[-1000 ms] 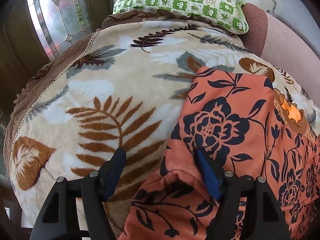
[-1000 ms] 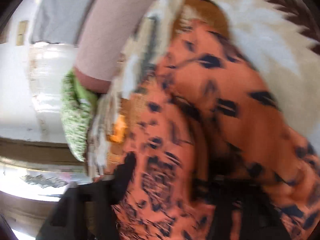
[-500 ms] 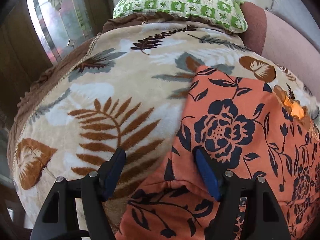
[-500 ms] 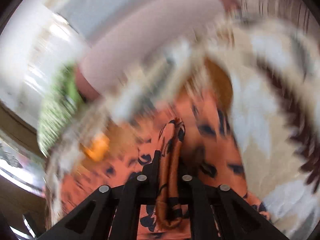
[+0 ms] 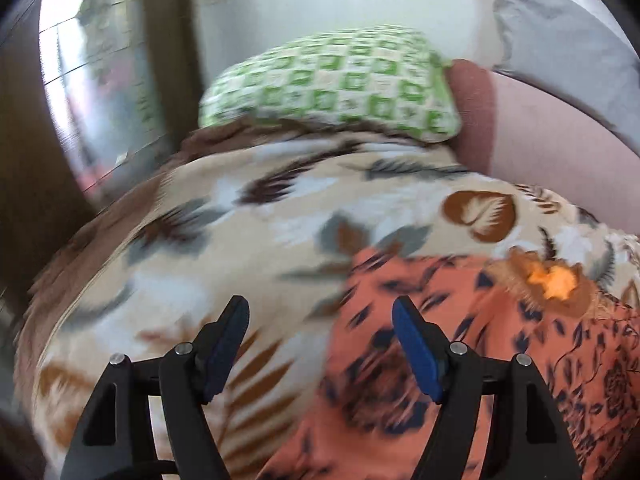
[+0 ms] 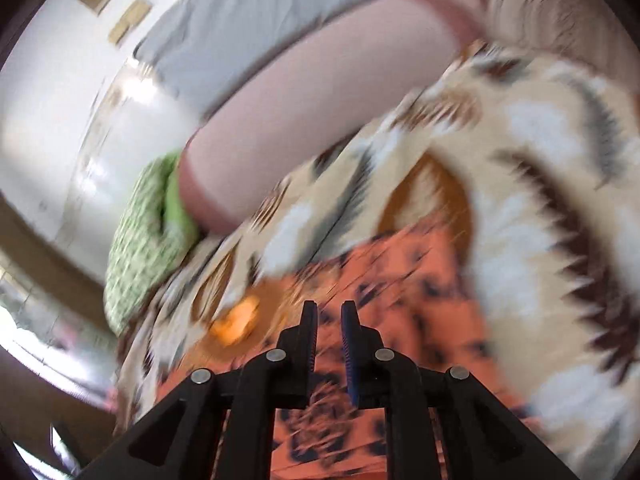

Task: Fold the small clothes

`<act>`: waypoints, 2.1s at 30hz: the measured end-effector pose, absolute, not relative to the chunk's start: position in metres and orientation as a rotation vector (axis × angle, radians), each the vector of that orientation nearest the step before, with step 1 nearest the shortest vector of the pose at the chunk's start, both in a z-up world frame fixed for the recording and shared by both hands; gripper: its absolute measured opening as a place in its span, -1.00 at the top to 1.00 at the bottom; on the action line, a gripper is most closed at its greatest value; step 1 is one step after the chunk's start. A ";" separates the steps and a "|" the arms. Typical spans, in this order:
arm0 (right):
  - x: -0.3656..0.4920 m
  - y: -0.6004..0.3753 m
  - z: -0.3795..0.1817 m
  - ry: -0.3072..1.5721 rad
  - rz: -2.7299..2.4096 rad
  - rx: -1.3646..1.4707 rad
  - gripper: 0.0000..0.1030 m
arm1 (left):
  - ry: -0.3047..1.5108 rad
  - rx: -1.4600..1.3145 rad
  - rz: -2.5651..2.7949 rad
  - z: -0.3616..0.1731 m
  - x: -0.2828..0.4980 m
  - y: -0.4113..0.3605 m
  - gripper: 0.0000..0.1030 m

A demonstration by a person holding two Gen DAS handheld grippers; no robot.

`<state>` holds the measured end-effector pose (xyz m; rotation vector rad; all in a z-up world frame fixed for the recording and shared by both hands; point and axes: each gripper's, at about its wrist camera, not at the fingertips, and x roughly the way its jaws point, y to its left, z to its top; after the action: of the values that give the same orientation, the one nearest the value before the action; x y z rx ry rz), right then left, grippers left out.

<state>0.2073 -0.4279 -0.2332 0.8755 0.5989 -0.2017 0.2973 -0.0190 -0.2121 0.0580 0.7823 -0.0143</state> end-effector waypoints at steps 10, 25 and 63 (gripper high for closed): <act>0.239 -0.425 -0.277 0.771 -0.255 0.904 0.73 | 1.029 -0.005 0.007 -0.265 0.366 -0.012 -0.88; 0.243 -0.319 -0.265 0.916 0.056 0.633 0.70 | 1.018 0.199 0.083 -0.251 0.293 -0.009 -0.87; 0.076 -0.312 -0.251 0.954 0.162 0.770 0.70 | 0.940 0.219 -0.026 -0.216 0.098 0.029 -0.86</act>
<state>0.0756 -0.3122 -0.2514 0.7701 0.9537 0.1617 0.0979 0.0293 -0.2161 0.2189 0.9405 -0.0258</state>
